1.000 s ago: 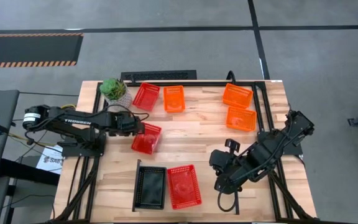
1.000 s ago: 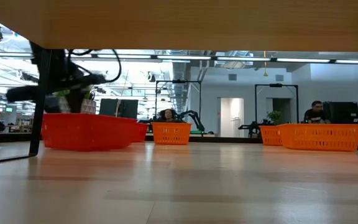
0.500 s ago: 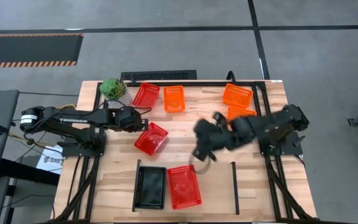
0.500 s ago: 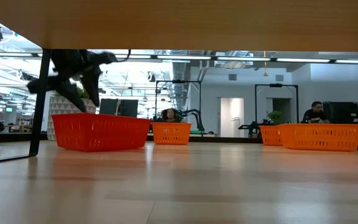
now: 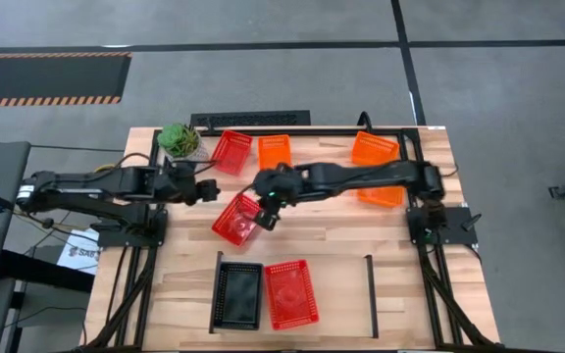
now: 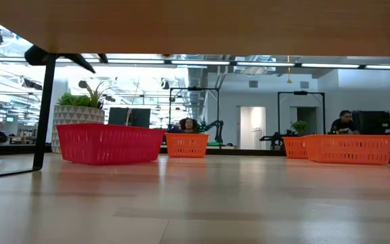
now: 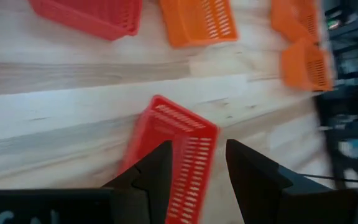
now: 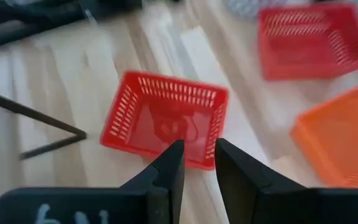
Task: Stack baskets on shelf by color
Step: Stack the bottom red bin on the top of the red bin on the shelf
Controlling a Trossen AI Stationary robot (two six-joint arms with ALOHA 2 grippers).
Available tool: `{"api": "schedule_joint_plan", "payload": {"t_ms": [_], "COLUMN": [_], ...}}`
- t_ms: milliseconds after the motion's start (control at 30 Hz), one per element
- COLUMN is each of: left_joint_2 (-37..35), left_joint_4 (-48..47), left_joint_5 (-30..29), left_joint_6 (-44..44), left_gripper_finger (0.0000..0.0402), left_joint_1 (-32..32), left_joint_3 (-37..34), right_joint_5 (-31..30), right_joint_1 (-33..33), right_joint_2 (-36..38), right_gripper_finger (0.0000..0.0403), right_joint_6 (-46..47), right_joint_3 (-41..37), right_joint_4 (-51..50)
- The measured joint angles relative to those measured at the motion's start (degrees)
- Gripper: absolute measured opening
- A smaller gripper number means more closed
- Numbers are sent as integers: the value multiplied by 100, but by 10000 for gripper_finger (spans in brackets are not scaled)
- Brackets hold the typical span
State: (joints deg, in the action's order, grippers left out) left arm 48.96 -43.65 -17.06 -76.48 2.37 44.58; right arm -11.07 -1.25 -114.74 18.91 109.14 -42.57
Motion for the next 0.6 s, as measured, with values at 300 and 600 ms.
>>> {"api": "schedule_joint_plan", "payload": {"t_ms": [300, 600], "left_joint_2": [-239, -107], "left_joint_4": [-238, -253], "left_joint_5": [-175, -345], "left_joint_6": [-524, -584], "left_gripper_finger": [138, 138], "left_joint_1": [-370, -459], "left_joint_3": [-2, -6], "right_joint_5": [438, 979], "right_joint_1": [386, 668], "right_joint_2": [-1040, -1566], "right_gripper_finger": [132, 225], "right_joint_6": [112, 205], "right_joint_3": [-2, 9], "right_joint_4": [378, 464]}}
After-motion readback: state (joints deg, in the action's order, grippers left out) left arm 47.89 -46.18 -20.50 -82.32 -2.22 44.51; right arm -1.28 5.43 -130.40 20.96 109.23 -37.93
